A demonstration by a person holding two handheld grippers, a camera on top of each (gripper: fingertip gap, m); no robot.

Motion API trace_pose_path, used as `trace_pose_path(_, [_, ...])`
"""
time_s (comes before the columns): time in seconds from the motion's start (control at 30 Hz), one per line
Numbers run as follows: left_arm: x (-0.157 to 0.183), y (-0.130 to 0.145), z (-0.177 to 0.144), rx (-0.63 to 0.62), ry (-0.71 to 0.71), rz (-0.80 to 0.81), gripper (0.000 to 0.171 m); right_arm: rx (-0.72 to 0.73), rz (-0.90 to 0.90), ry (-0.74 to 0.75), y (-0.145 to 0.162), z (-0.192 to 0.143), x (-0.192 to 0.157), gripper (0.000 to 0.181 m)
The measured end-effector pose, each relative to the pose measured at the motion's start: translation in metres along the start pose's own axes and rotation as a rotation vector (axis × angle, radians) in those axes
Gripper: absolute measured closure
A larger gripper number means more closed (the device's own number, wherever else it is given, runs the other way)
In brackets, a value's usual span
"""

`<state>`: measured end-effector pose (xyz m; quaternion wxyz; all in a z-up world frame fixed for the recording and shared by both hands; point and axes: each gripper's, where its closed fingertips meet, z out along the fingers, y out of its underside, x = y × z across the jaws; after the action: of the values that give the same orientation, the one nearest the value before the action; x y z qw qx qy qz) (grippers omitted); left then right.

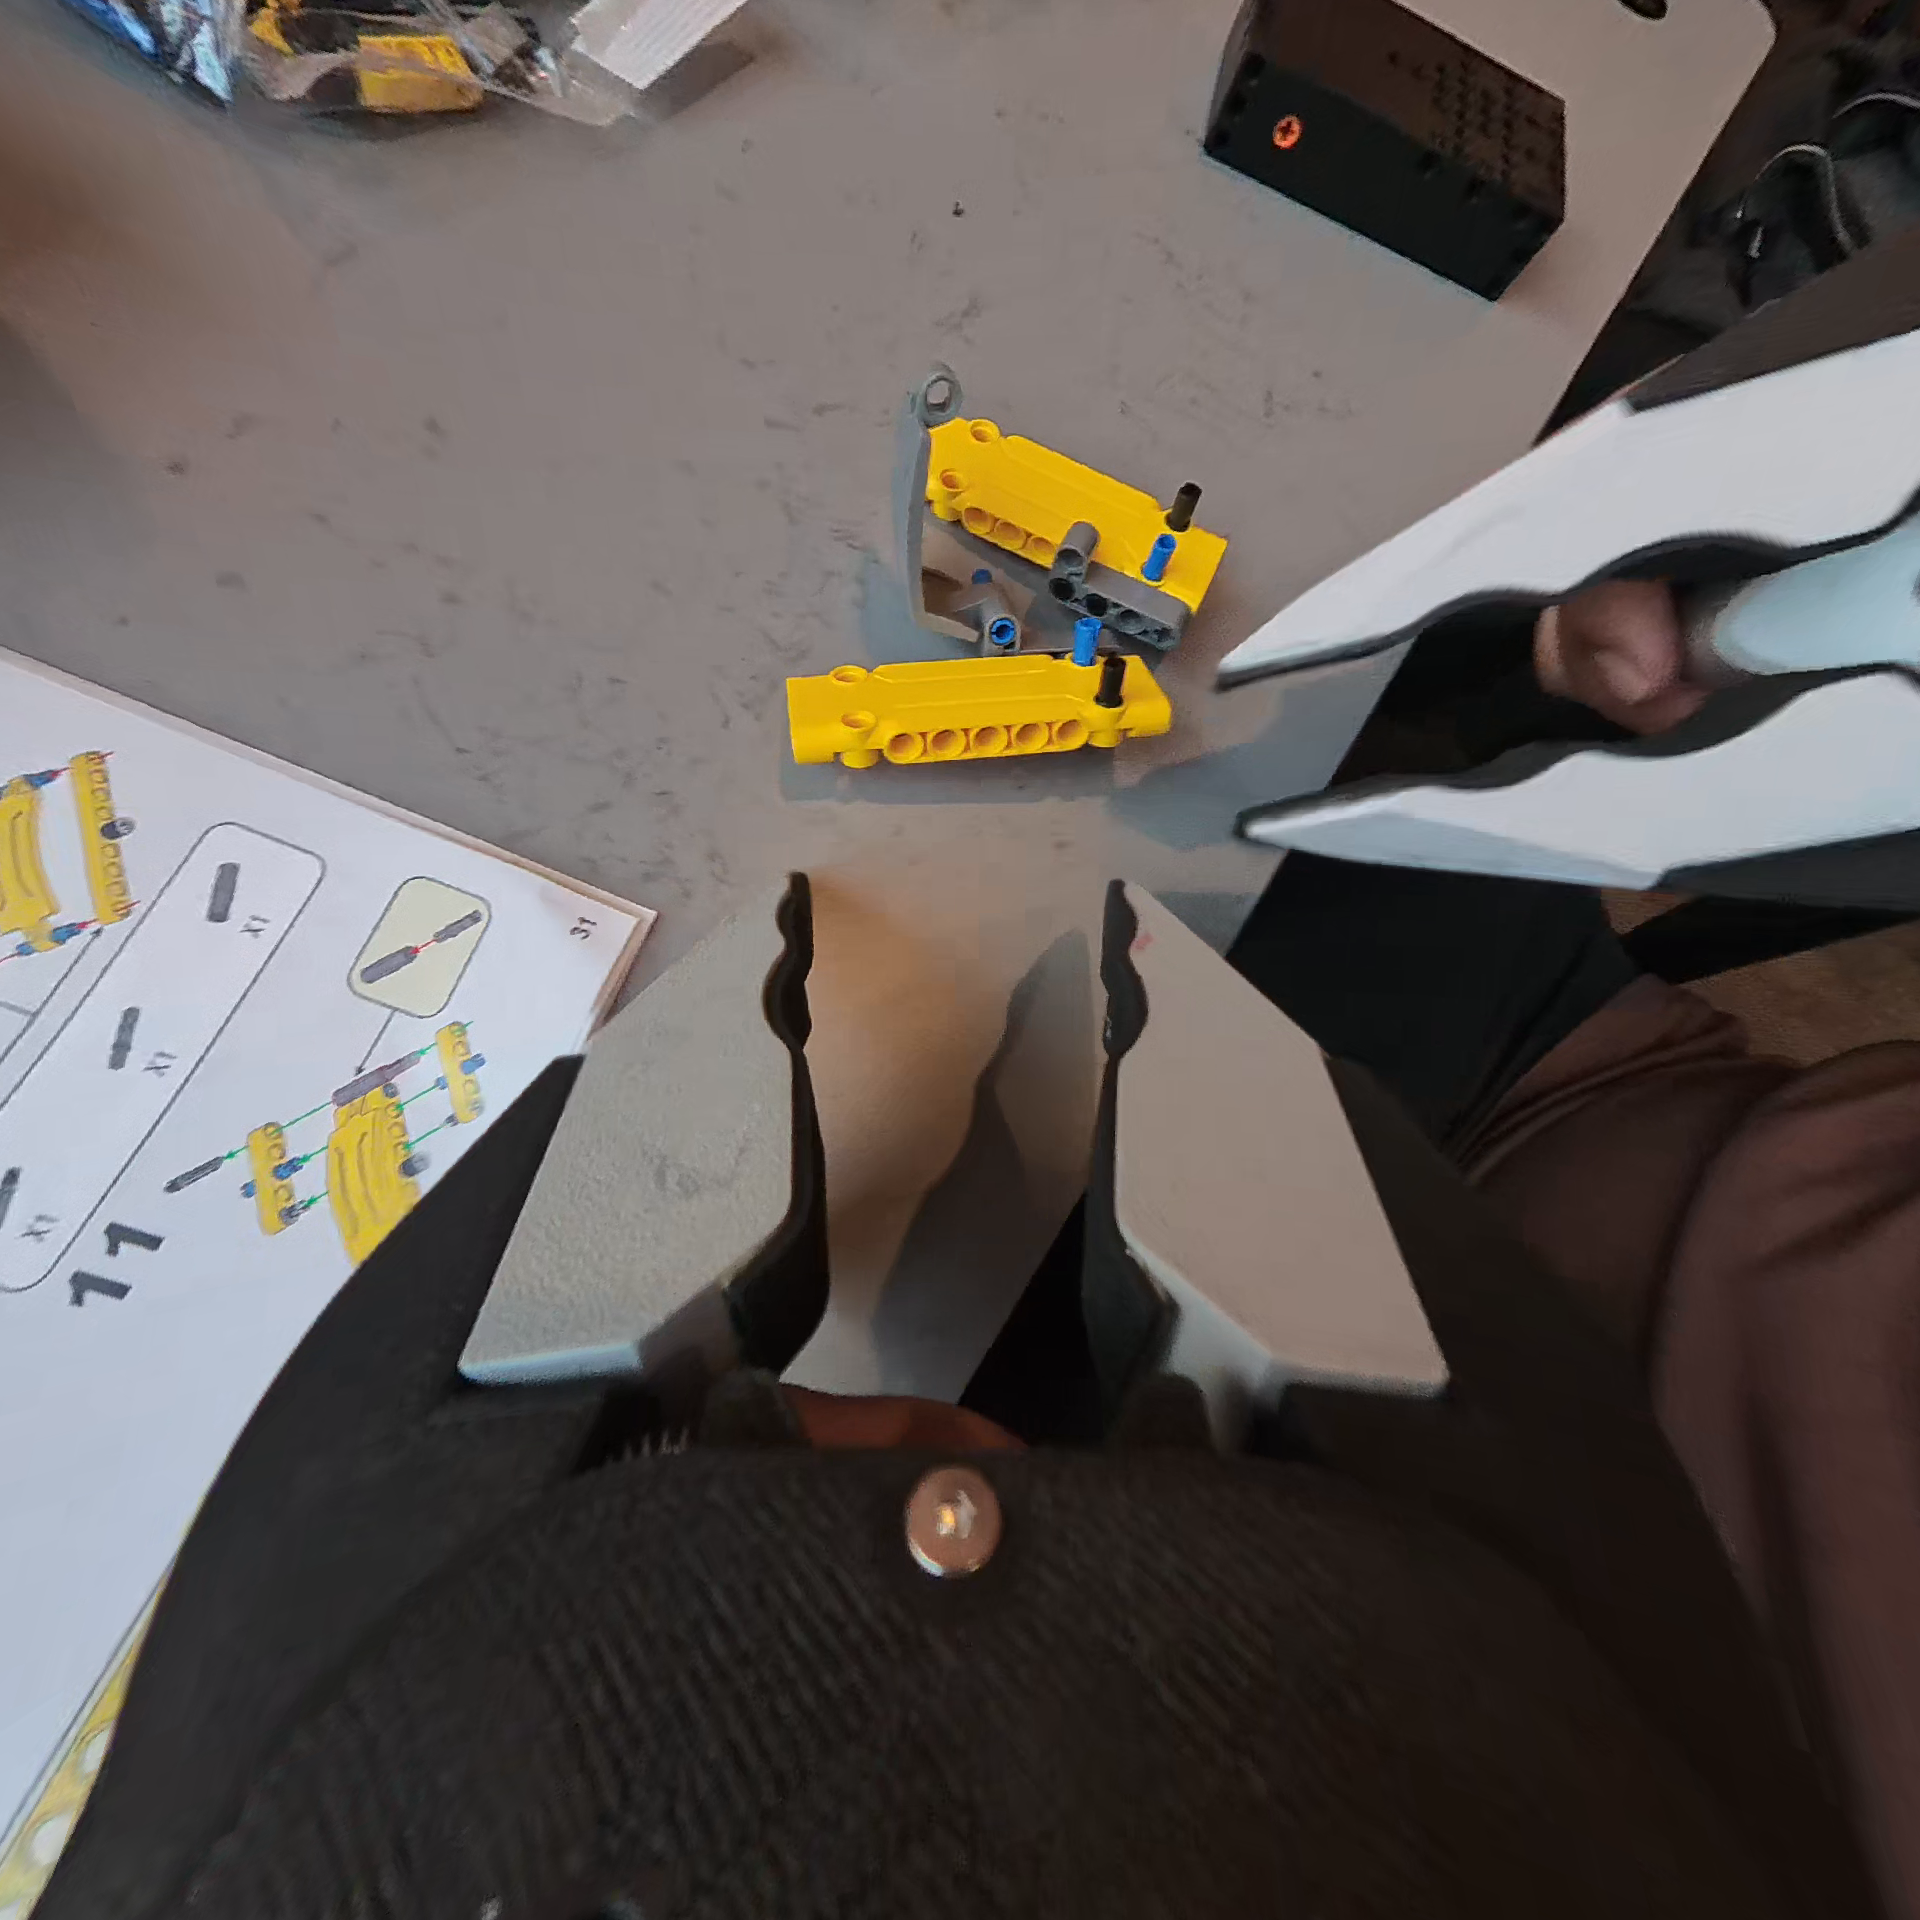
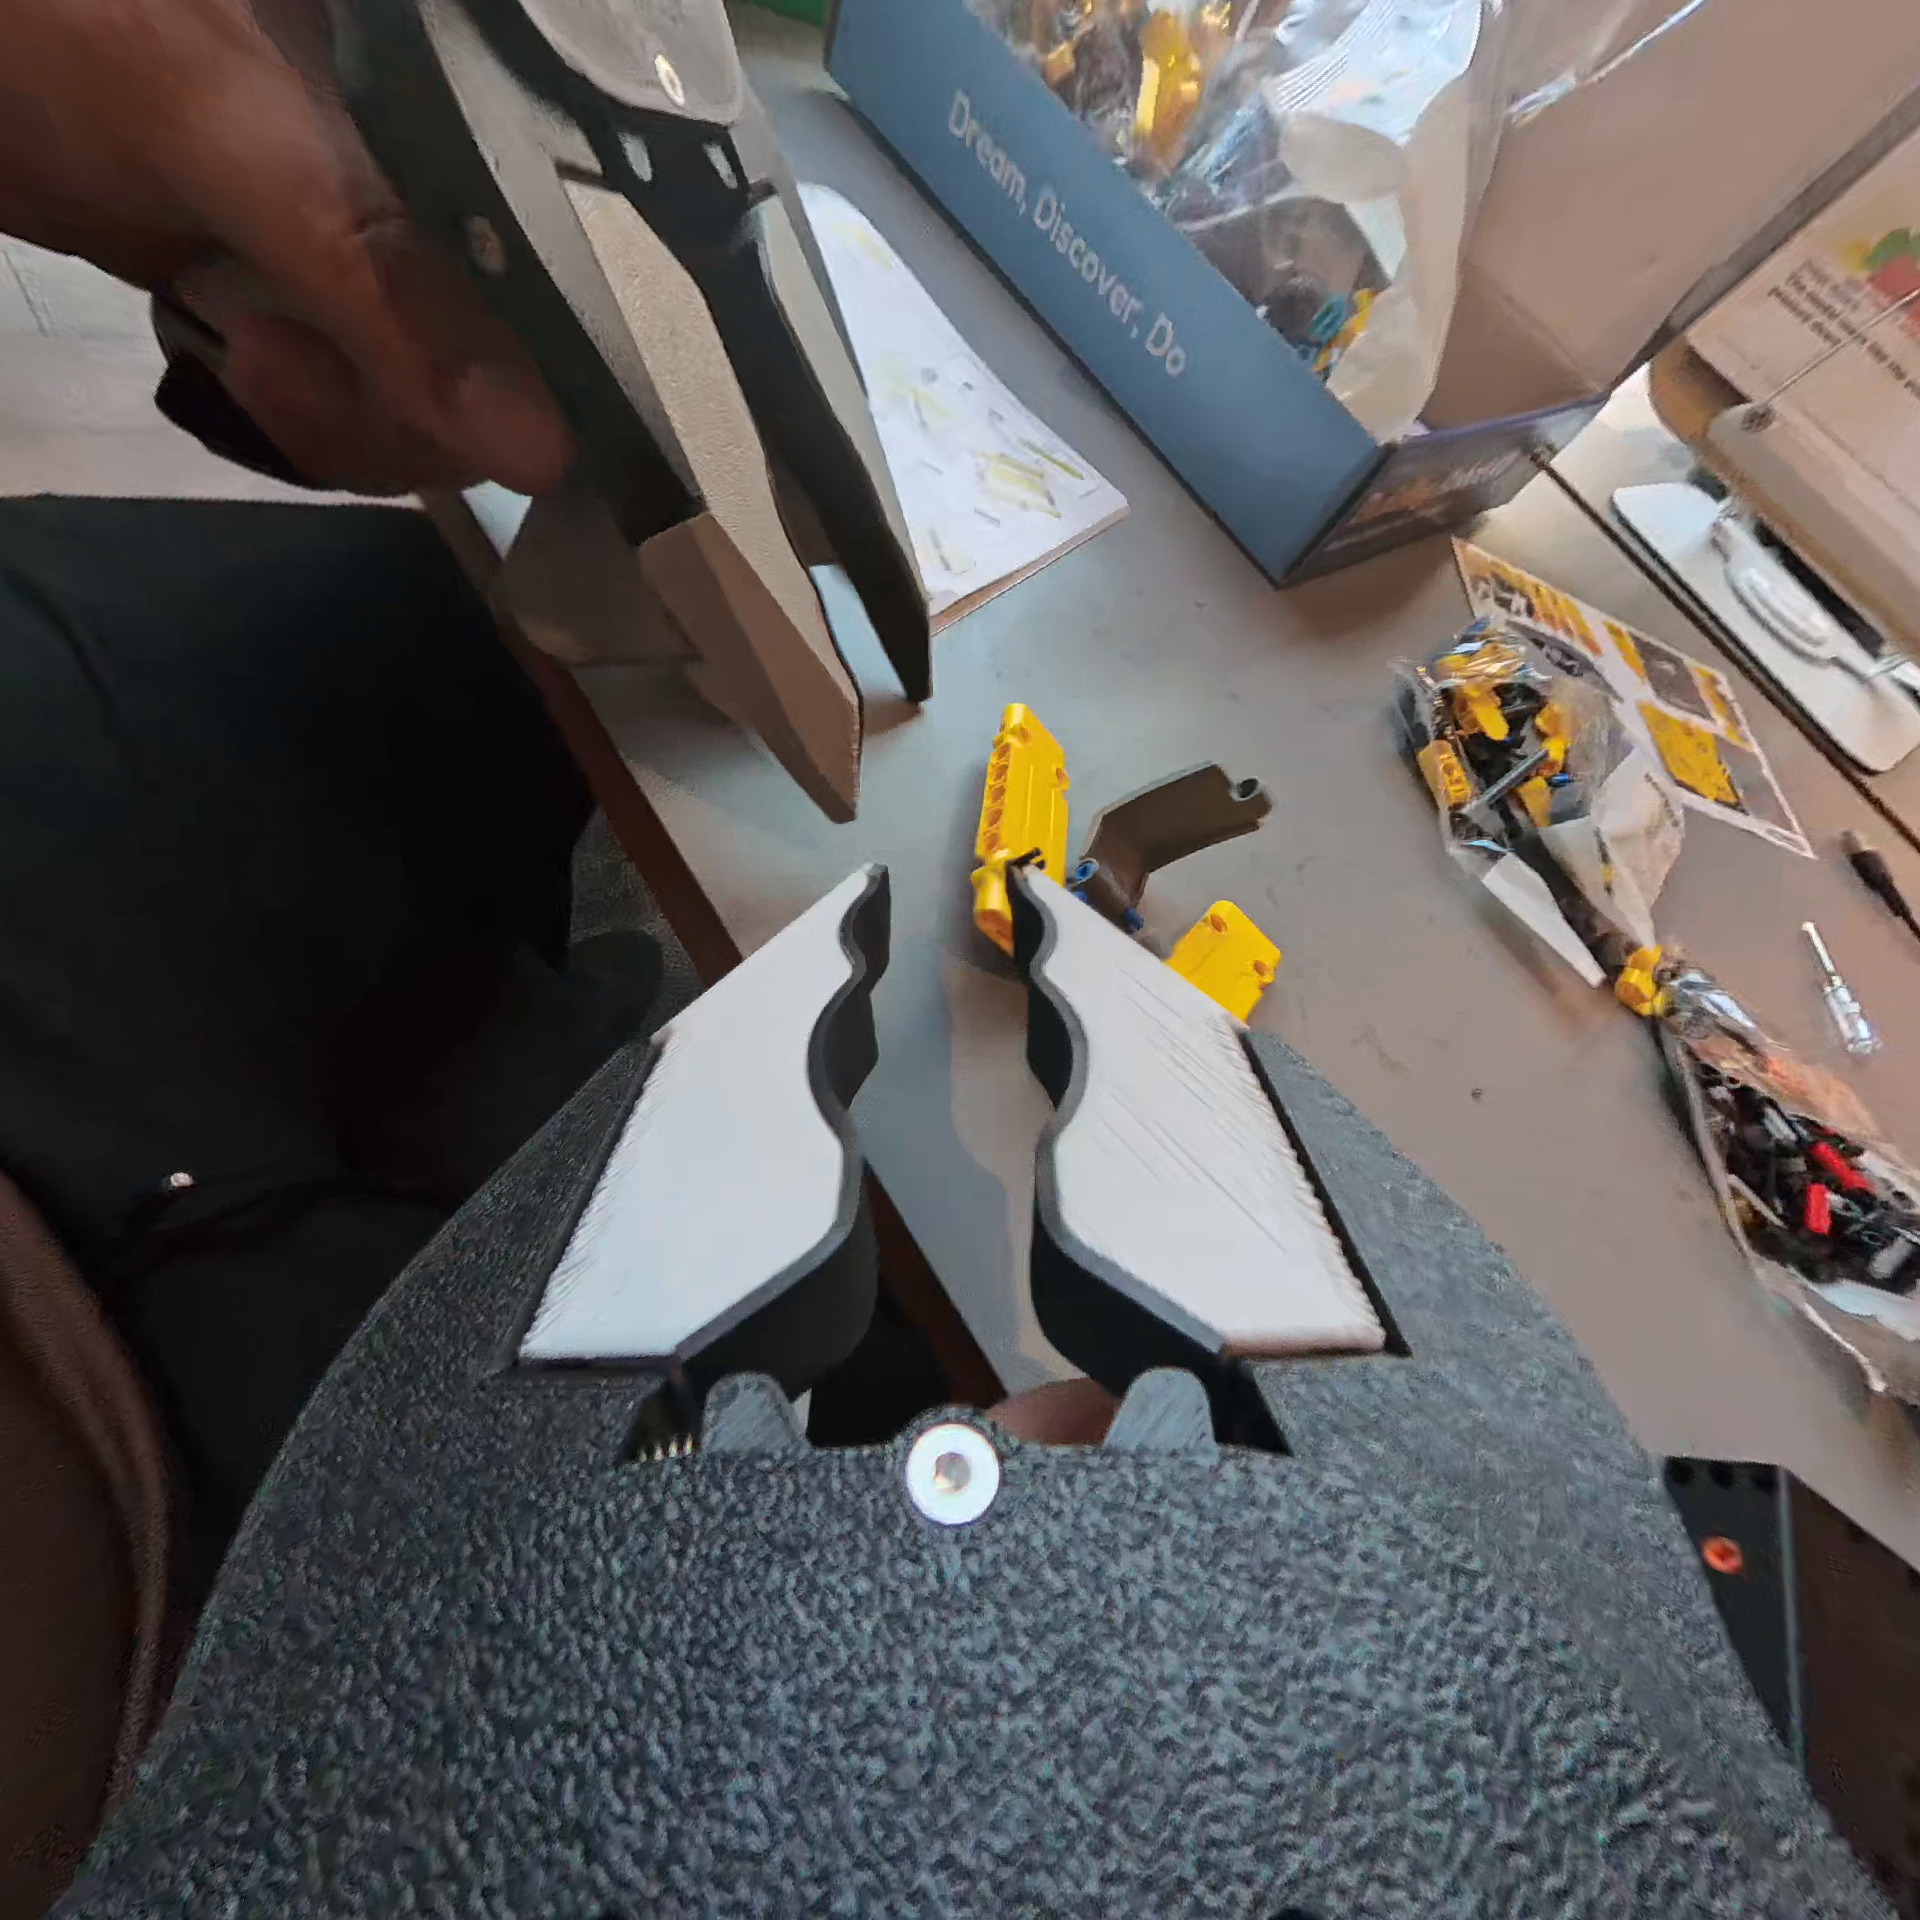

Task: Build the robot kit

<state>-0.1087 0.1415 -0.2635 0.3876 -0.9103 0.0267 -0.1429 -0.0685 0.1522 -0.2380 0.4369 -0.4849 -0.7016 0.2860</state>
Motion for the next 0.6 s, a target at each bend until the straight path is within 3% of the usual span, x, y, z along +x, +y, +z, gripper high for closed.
trace_pose_path(0.1, [-0.004,-0.001,-0.007,0.005,-0.010,0.024,0.114,0.025,-0.012,0.022,-0.002,-0.012,0.021,0.158])
trace_pose_path(0.2, [-0.004,-0.010,-0.013,0.049,-0.006,0.045,0.112,-0.030,-0.016,0.023,0.015,-0.017,0.045,0.154])
trace_pose_path(0.33, [0.008,-0.020,-0.014,0.099,0.112,-0.096,0.097,-0.057,0.029,-0.046,0.031,-0.020,0.053,0.147])
trace_pose_path(0.5, [-0.002,-0.015,0.003,0.060,-0.044,-0.039,0.072,-0.087,0.013,-0.081,0.044,-0.009,0.051,0.145])
trace_pose_path(0.6, [0.005,-0.019,0.009,0.067,-0.083,0.015,0.067,-0.086,0.007,-0.105,0.045,-0.008,0.048,0.142])
